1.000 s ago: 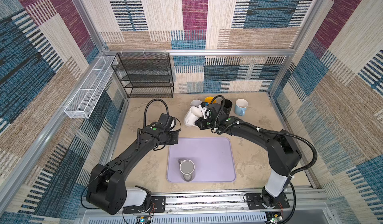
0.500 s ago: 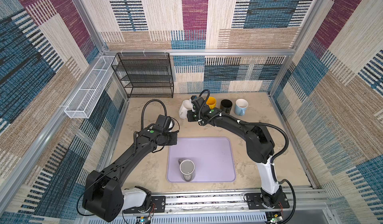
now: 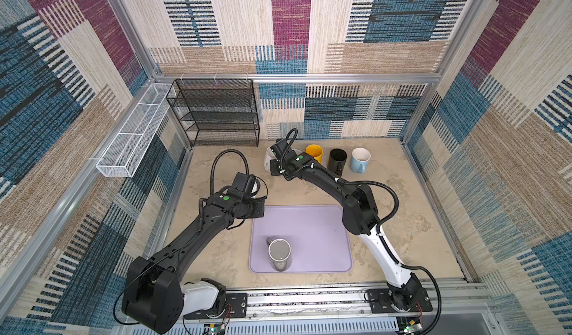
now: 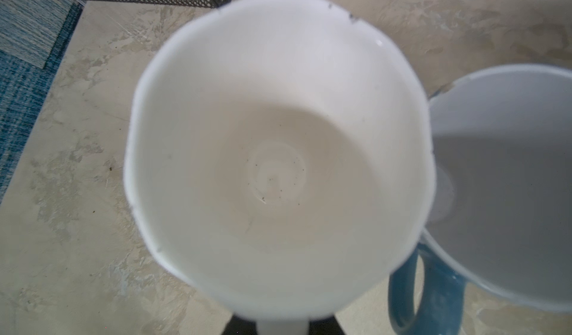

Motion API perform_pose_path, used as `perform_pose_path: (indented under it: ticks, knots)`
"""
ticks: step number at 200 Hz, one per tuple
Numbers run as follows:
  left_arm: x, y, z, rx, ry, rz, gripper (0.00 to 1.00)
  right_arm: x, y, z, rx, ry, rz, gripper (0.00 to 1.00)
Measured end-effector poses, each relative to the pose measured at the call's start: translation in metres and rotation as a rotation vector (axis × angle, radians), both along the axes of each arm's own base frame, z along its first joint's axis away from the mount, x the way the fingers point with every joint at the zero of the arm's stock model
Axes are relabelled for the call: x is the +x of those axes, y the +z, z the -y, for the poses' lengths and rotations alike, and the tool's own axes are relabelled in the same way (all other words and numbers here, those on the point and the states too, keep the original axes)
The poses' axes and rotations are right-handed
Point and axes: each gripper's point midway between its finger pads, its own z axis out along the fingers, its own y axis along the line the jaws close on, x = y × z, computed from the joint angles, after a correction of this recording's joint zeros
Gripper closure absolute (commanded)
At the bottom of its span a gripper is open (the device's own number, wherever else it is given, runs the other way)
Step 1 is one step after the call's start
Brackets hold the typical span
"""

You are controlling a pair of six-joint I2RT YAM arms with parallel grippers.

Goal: Turn the mug right side up
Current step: Place the mug at the top-center of the table.

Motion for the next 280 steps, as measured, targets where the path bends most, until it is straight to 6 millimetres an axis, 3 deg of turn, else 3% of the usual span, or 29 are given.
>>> perform_pose_path:
  ticks: [93, 168, 247, 280]
  knots:
    - [-0.001, -0.001, 0.0, -0.002, 0.0, 0.002, 1.0, -0.003, -0.024, 0.011, -0.076, -0.021, -0.039, 1.0]
    - [-0.001, -0.003, -0.003, 0.001, 0.004, -0.002, 1.0, 0.005, -0.028, 0.01, -0.078, -0.039, -0.01, 1.0]
    - [-0.001, -0.003, -0.003, 0.001, 0.005, -0.002, 1.0, 0.009, -0.031, 0.006, -0.064, -0.042, 0.002, 0.68]
    - [-0.001, -0.004, -0.004, 0.001, 0.005, -0.005, 1.0, 0.008, -0.031, 0.004, -0.053, -0.031, -0.006, 0.64]
